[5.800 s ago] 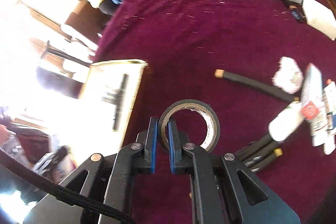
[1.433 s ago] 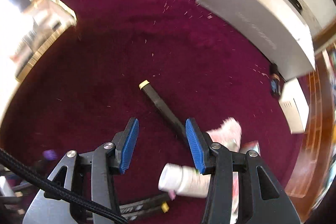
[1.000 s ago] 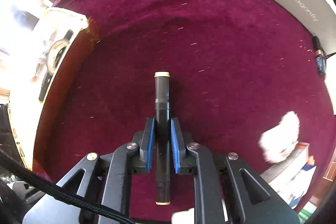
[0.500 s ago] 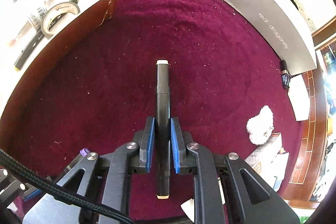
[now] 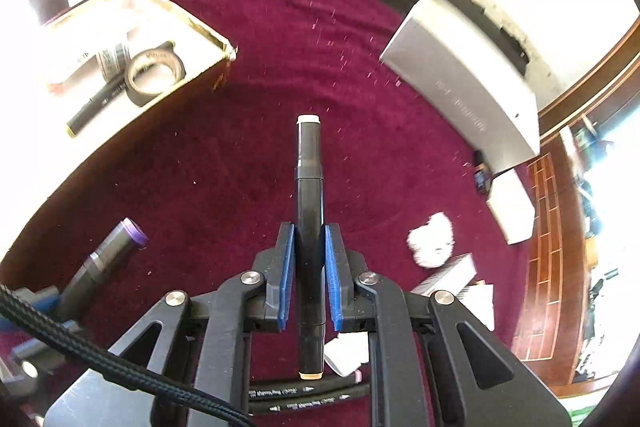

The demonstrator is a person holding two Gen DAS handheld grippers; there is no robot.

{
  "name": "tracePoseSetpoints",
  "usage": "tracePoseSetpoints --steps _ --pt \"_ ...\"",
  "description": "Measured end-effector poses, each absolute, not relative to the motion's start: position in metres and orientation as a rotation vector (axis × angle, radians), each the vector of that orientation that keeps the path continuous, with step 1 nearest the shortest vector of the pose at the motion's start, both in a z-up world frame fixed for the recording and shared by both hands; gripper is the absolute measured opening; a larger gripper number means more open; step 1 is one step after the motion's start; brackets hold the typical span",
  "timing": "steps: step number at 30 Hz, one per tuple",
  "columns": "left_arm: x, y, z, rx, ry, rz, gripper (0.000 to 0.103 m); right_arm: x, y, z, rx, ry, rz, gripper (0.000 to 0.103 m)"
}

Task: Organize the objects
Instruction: 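Carry both markers into the lid and open both tools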

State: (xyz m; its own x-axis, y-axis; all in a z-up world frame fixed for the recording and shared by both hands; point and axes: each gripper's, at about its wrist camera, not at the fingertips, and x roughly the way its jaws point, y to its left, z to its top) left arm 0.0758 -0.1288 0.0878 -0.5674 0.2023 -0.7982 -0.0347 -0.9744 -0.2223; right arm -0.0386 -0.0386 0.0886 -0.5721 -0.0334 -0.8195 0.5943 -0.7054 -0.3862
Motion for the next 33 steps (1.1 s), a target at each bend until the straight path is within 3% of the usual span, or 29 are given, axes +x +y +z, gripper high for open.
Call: tracePoseSetpoints --steps 20,33 --pt "0.082 -0.224 0.106 -1.353 -0.302 2.832 0.012 -0.026 -0.091 0.119 1.013 0.976 -2.371 0.012" --pt "0.042 -0.299 0.083 -1.512 -0.068 2.878 0.012 -0.032 -0.141 0.102 1.351 0.460 -2.172 0.013"
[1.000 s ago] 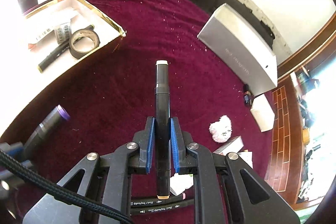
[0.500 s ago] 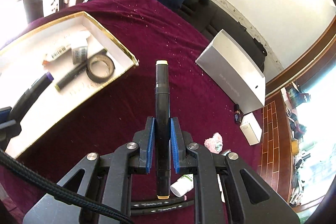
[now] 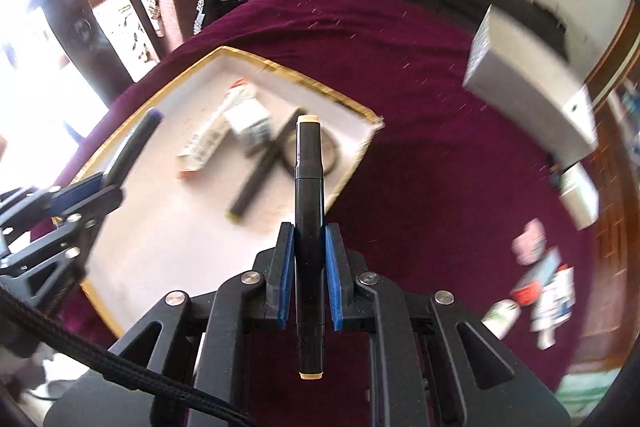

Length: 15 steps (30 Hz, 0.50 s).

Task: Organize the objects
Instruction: 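Carry both markers into the lid and open both tools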

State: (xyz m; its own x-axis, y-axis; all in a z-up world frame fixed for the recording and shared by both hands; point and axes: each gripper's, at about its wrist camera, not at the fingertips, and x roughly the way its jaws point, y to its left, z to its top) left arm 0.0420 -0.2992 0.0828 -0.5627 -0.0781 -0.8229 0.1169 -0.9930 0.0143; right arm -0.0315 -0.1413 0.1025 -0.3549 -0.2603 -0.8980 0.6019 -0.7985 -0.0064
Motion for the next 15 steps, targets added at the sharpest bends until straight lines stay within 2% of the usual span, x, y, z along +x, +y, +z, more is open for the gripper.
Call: tracePoseSetpoints --steps 9,15 --pt "0.010 -0.321 0.063 1.493 -0.002 -2.688 0.012 -0.044 -0.159 0.076 1.541 0.138 -2.064 0.013" --pt "-0.007 -0.326 0.053 1.532 -0.033 -2.689 0.012 -0.053 -0.162 0.069 1.587 0.052 -2.059 0.013"
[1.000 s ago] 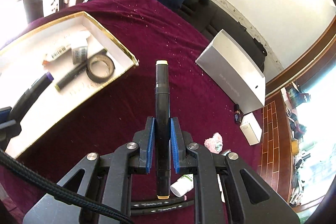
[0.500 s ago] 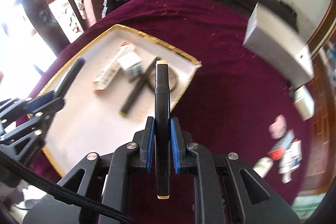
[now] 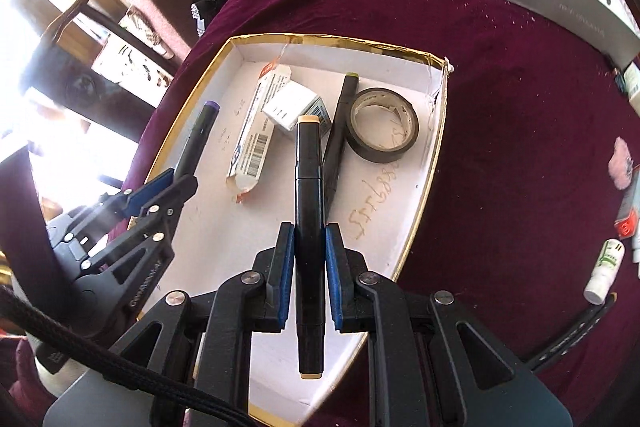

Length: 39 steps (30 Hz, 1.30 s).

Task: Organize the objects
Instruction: 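Carry both markers into the lid and open both tools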

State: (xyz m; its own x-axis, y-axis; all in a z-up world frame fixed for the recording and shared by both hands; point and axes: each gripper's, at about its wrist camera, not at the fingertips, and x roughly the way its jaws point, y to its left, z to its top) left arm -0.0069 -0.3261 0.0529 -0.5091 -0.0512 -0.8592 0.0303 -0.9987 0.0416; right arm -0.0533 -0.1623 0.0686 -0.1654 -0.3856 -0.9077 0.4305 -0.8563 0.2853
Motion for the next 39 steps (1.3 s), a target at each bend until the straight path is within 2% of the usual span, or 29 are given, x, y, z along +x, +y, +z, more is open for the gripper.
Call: tracePoseSetpoints --steps 22,34,39 --pt "-0.046 -0.334 0.030 1.566 -0.092 -2.673 0.012 -0.095 -0.176 0.049 1.657 -0.142 -1.997 0.013" --pt "-0.056 -0.341 0.025 1.562 -0.049 -2.664 0.012 -0.108 -0.183 0.033 1.693 -0.143 -1.988 0.013" --pt "-0.054 -0.349 0.027 1.551 0.073 -2.673 0.013 -0.113 -0.186 0.025 1.721 -0.222 -1.901 0.013"
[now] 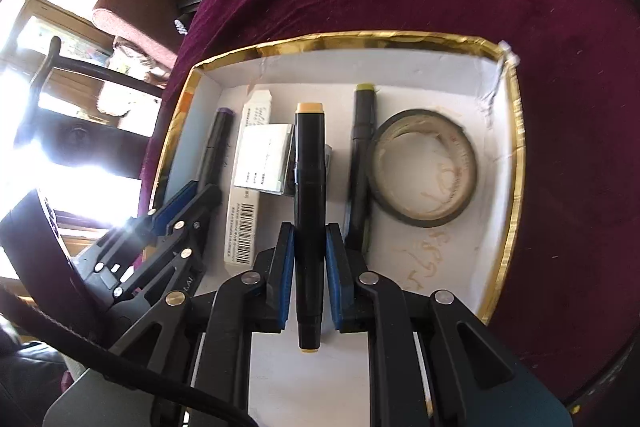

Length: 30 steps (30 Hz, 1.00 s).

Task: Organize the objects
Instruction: 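Carry both markers into the lid and open both tools, then grasp the white green-labelled bottle on the cloth with the left tool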

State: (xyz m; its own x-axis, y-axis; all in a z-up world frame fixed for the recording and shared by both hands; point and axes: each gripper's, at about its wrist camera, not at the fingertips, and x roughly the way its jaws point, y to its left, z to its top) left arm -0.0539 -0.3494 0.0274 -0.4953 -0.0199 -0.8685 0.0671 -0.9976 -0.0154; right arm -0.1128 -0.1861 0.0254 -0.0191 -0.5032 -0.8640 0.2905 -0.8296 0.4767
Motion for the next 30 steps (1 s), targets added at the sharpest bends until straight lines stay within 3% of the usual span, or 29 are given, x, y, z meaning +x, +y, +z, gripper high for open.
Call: tracePoseSetpoints --steps 9,12,20,24,26,27,28,30 --pt "-0.034 -0.366 0.039 1.428 0.374 -2.738 0.041 -0.114 -0.188 0.046 1.697 -0.182 -1.934 0.019" --pt "-0.028 -0.367 0.038 1.398 0.426 -2.722 0.043 -0.110 -0.181 0.063 1.662 -0.161 -1.983 0.024" --pt "-0.014 -0.362 0.037 1.403 0.443 -2.677 0.047 -0.102 -0.103 0.113 1.539 -0.142 -2.190 0.026" --pt "-0.001 -0.356 0.071 1.301 0.332 -2.697 0.047 -0.091 -0.023 0.155 1.409 -0.171 -2.447 0.026" --pt "0.011 -0.344 0.100 1.222 0.303 -2.760 0.051 -0.080 0.013 0.180 1.272 -0.090 -2.653 0.038" --pt "0.017 -0.334 0.113 1.196 0.295 -2.793 0.058 -0.072 0.032 0.190 1.200 -0.052 -2.757 0.076" --pt "0.021 -0.318 0.125 1.176 0.292 -2.833 0.060 -0.067 0.054 0.196 1.130 -0.032 -2.862 0.102" --pt "0.026 -0.286 0.135 1.193 0.295 -2.904 0.060 -0.071 0.099 0.189 1.164 -0.066 -2.928 0.103"
